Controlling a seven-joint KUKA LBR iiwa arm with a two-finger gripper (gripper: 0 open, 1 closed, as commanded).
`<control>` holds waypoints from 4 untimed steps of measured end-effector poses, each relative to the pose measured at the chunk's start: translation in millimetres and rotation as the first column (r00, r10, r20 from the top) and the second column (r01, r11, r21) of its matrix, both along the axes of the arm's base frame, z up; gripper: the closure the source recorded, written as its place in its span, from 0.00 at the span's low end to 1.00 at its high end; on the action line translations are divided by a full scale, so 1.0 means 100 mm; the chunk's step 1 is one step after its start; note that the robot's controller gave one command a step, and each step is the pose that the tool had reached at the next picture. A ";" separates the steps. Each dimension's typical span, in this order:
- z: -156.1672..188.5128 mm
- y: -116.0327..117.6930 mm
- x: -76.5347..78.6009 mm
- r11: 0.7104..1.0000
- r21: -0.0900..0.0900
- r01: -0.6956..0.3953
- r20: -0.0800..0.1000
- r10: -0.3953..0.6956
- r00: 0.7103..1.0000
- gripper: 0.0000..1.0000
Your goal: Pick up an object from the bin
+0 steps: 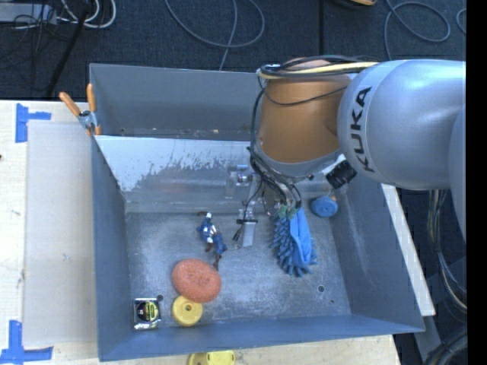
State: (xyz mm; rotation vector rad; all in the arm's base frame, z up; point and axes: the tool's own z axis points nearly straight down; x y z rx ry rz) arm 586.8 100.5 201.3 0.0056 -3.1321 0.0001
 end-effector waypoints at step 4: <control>-0.26 0.47 -0.20 0.992 0.000 -0.125 0.006 0.125 0.992 0.00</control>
Offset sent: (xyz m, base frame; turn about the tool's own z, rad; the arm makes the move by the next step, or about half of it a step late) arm 0.0027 -0.0356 0.0583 -0.0908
